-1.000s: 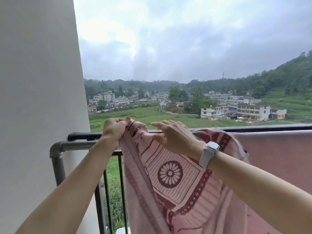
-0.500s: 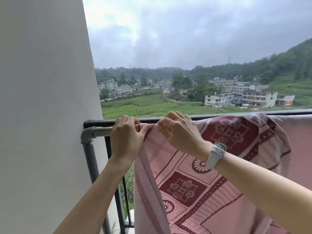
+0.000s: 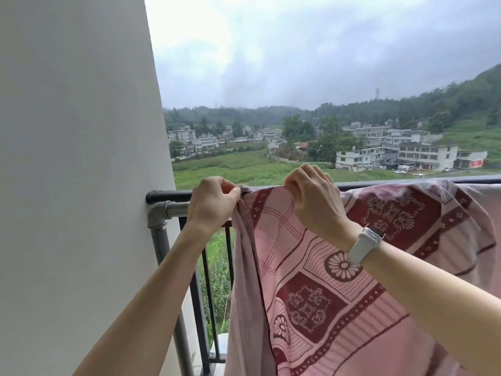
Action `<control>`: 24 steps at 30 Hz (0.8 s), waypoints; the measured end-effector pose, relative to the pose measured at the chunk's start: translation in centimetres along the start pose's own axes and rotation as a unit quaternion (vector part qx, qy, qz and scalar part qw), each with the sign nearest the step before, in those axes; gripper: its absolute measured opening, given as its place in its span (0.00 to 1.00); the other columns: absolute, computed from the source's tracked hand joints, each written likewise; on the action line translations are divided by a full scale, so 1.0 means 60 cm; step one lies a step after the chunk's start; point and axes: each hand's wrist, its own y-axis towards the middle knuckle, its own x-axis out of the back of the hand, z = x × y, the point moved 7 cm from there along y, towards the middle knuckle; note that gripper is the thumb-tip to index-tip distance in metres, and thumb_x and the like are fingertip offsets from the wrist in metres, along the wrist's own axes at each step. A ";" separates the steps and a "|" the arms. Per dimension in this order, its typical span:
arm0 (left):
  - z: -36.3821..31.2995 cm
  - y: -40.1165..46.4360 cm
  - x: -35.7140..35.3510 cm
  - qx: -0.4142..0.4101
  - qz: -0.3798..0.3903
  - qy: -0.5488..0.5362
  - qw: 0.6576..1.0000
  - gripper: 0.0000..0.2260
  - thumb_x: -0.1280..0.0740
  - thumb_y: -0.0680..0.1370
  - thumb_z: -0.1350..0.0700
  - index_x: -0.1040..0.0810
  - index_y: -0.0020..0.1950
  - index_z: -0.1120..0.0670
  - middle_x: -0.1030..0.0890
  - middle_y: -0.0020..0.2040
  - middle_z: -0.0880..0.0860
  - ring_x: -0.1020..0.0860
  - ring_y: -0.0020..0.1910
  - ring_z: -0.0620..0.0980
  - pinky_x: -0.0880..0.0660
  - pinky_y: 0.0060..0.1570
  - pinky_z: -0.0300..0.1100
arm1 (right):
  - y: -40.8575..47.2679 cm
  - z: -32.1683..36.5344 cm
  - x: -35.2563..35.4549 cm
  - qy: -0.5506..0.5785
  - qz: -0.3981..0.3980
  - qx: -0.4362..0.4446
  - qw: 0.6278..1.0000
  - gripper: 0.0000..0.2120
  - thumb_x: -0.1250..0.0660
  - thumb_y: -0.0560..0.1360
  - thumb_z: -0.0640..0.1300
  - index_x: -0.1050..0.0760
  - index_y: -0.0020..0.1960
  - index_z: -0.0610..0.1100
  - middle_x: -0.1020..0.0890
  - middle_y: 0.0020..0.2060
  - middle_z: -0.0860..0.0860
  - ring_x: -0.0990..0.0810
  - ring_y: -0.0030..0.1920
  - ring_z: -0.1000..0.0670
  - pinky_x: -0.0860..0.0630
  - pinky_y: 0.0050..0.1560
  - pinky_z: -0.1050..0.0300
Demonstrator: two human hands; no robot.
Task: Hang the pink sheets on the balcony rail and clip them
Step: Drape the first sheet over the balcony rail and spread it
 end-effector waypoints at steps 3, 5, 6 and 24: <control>0.008 0.011 0.003 0.060 0.038 -0.136 0.988 0.05 0.32 0.74 0.58 0.22 0.39 0.56 0.20 0.39 0.53 0.22 0.41 0.49 0.31 0.35 0.36 | 0.009 -0.015 0.012 0.028 -0.005 -0.023 0.999 0.02 0.38 0.75 0.36 0.27 0.45 0.38 0.26 0.41 0.48 0.28 0.41 0.50 0.32 0.42 0.58; 0.011 0.014 0.001 0.100 0.053 -0.199 0.973 0.06 0.34 0.75 0.60 0.23 0.38 0.56 0.20 0.39 0.54 0.22 0.40 0.49 0.29 0.35 0.37 | 0.007 -0.020 0.012 0.050 0.007 -0.032 0.998 0.01 0.39 0.75 0.35 0.29 0.46 0.38 0.28 0.41 0.48 0.29 0.37 0.50 0.32 0.38 0.60; 0.016 0.017 -0.001 0.128 0.059 -0.235 0.962 0.06 0.35 0.75 0.61 0.23 0.39 0.57 0.20 0.38 0.54 0.22 0.39 0.49 0.27 0.35 0.37 | 0.006 -0.022 0.011 0.051 0.011 -0.032 0.998 0.02 0.39 0.75 0.33 0.29 0.46 0.38 0.29 0.42 0.48 0.29 0.36 0.50 0.32 0.36 0.61; 0.139 0.024 0.100 0.177 -0.012 -0.324 0.929 0.06 0.31 0.71 0.66 0.24 0.38 0.56 0.19 0.28 0.51 0.22 0.24 0.45 0.26 0.23 0.35 | 0.019 0.132 -0.101 -0.003 0.093 0.055 0.994 0.10 0.42 0.78 0.46 0.25 0.54 0.44 0.23 0.52 0.48 0.26 0.54 0.46 0.33 0.53 0.53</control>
